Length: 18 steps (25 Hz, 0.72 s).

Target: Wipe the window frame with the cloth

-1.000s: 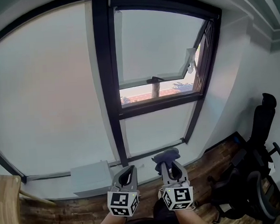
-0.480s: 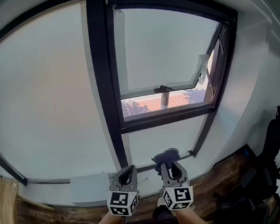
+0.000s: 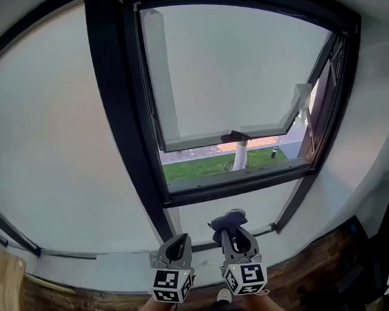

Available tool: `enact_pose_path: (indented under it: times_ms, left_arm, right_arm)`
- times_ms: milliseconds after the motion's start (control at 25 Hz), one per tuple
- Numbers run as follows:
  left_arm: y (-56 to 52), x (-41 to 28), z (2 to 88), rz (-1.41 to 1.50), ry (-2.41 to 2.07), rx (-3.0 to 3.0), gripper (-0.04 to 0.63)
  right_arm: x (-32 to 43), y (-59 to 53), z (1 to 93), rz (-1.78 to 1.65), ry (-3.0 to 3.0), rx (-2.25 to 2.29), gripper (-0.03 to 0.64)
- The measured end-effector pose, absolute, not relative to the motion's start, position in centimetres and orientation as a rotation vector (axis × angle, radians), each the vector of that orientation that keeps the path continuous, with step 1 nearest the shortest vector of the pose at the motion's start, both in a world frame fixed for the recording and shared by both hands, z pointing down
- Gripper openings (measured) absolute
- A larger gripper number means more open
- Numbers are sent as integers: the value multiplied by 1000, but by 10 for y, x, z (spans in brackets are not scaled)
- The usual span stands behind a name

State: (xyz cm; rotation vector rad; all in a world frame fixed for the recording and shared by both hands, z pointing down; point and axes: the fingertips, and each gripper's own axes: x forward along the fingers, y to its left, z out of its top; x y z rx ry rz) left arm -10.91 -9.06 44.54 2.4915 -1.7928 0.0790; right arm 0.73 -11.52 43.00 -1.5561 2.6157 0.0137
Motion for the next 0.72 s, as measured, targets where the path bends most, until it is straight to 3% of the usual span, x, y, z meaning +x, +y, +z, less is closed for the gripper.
enact_pose_path:
  times_ms: [440, 720]
  left_arm:
    - [-193, -99, 454, 118, -1958, 2274, 8]
    - [-216, -131, 470, 176, -2006, 2177, 8]
  right_arm:
    - [12, -240, 446, -106, 2785, -1340, 83]
    - [-33, -271, 468, -142, 2894, -1196, 83]
